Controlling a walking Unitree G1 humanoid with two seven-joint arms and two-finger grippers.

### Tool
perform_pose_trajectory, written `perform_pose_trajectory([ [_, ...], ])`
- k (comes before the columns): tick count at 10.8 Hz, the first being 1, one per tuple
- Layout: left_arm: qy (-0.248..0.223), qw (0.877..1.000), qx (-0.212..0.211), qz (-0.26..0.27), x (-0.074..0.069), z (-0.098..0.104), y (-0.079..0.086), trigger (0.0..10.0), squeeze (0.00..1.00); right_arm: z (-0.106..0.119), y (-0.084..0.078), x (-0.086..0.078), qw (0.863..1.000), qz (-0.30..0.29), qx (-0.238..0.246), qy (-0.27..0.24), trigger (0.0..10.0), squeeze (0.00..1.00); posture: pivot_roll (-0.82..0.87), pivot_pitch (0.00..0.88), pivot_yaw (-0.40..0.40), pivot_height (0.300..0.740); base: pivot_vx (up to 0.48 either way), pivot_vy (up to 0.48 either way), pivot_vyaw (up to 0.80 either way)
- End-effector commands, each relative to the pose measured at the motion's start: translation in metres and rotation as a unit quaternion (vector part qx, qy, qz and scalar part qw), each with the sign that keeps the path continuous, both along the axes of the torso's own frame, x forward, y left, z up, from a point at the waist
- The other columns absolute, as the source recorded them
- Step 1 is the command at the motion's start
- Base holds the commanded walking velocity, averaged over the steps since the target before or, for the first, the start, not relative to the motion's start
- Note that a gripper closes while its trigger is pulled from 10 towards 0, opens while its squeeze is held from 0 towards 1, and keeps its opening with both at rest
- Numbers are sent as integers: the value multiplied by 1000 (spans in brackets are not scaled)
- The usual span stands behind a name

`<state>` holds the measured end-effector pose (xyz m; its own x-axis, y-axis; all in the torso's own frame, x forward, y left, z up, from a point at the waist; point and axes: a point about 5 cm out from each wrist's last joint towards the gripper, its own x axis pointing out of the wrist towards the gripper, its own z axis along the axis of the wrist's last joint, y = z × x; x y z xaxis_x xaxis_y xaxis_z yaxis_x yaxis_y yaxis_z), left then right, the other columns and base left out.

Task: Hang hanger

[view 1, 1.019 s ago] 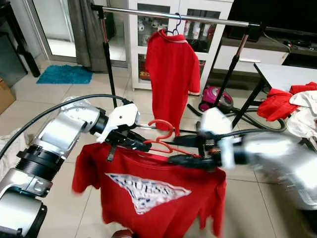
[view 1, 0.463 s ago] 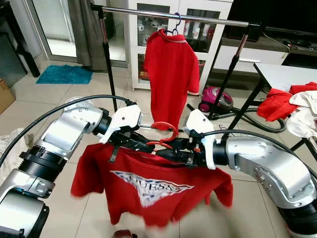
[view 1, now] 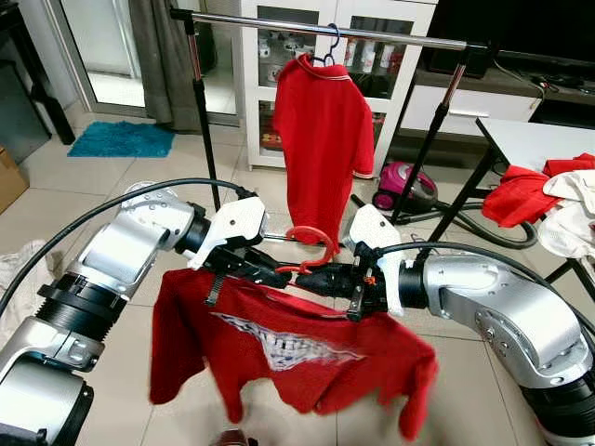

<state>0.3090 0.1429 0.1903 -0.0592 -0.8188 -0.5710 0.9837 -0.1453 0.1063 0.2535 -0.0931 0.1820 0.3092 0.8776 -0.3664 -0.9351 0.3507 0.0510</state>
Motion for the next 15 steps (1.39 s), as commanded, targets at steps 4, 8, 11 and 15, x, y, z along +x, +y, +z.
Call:
perform_pose_trajectory([
  [4, -25, 999, -35, 4, 3, 15, -4, 9176, 0, 5, 3, -1, 1000, 8, 19, 8, 0, 0, 92, 0, -30, 740, 0, 0, 0],
  [8, -2, 992, -124, -1, 0, 31, -10, 10000, 1000, 4, 2, -3, 1000, 5, 17, -2, 0, 0, 93, 0, -28, 740, 0, 0, 0],
  [11, -20, 988, -154, 5, -4, 40, -5, 10000, 0, -1, -4, -2, 1000, -19, 12, 10, 0, 0, 96, 0, -29, 740, 0, 0, 0],
  [15, -20, 961, -229, 156, -14, 46, 34, 10000, 0, -25, -13, 5, 987, -159, 3, 5, 0, 0, 91, 0, -35, 740, 0, 0, 0],
])
